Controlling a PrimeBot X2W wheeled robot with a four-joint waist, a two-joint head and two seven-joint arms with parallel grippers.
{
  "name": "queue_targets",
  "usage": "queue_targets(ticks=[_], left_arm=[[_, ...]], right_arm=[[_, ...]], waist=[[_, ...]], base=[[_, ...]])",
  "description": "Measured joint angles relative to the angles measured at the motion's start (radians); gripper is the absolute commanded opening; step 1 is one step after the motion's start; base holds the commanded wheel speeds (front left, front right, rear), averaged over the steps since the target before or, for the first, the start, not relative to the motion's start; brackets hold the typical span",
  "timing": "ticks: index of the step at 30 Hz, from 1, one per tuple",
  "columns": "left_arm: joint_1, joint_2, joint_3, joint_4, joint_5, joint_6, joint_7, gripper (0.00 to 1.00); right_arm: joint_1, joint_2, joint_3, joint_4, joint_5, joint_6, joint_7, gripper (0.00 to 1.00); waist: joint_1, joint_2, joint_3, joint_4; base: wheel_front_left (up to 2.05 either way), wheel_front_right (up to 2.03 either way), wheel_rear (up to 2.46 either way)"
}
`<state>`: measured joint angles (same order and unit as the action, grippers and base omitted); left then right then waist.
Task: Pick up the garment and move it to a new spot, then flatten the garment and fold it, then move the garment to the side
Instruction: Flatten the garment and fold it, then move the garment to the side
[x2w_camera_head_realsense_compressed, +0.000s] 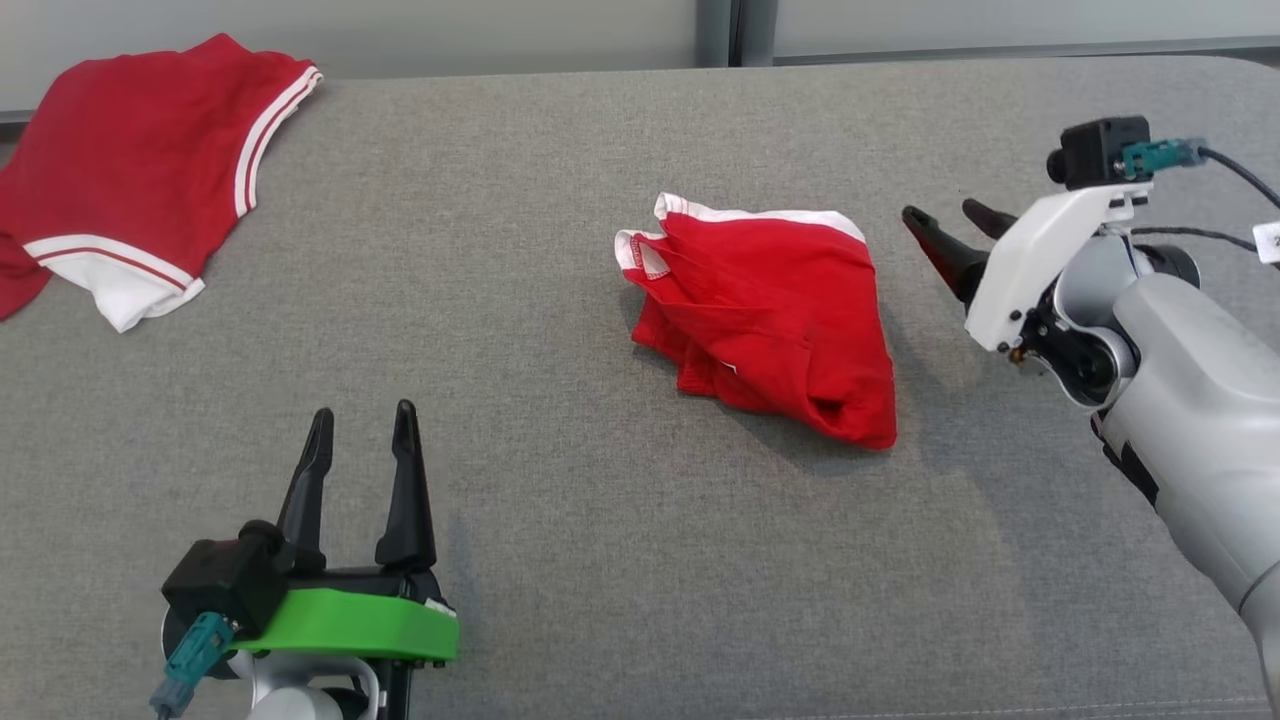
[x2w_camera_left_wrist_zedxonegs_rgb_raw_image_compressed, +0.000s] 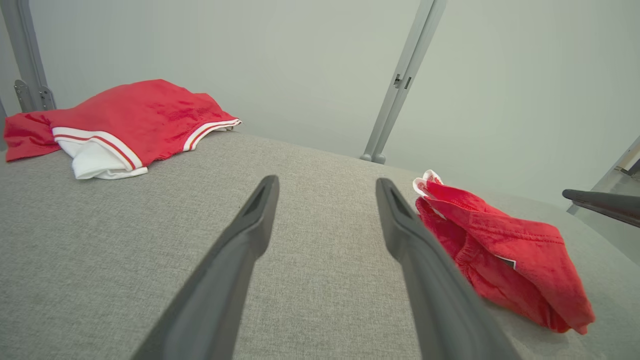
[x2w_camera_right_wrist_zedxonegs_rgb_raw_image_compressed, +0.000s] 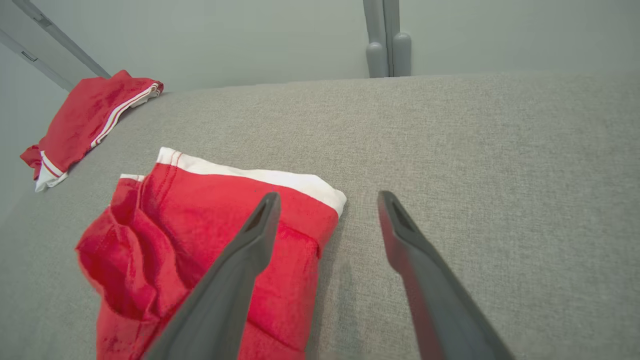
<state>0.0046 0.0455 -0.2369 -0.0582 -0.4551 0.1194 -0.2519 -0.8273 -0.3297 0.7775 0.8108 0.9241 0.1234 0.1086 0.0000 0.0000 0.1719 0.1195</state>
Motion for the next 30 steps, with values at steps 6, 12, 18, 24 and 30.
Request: queue_targets(ticks=[6,12,18,24,30], left_arm=[[-0.001,0.0,-0.022,-0.002,0.002,0.0,0.0,1.0],[-0.01,0.0,-0.027,-0.003,0.002,0.0,0.0,1.0],[-0.011,0.0,-0.026,-0.002,0.002,0.0,0.0,1.0],[-0.012,0.0,-0.021,0.0,0.002,0.0,0.0,1.0],[-0.012,0.0,-0.021,0.004,0.002,0.0,0.0,1.0]], right_arm=[[0.062,0.006,-0.016,0.011,0.06,0.0,-0.003,1.0],[0.088,0.02,-0.023,0.011,0.122,0.0,0.008,1.0],[0.107,0.021,-0.016,0.004,0.163,0.0,0.047,1.0],[0.118,0.027,-0.003,0.009,0.194,0.0,0.089,1.0],[0.118,0.024,-0.016,0.013,0.216,0.0,0.095,0.33]], waist=[[0.0,0.0,0.031,0.006],[0.0,0.0,0.056,0.033],[0.0,0.0,0.072,0.063],[0.0,0.0,0.077,0.078],[0.0,0.0,0.075,0.083]], base=[[0.0,0.0,0.0],[0.0,0.0,0.0],[0.0,0.0,0.0],[0.0,0.0,0.0],[0.0,0.0,0.0]])
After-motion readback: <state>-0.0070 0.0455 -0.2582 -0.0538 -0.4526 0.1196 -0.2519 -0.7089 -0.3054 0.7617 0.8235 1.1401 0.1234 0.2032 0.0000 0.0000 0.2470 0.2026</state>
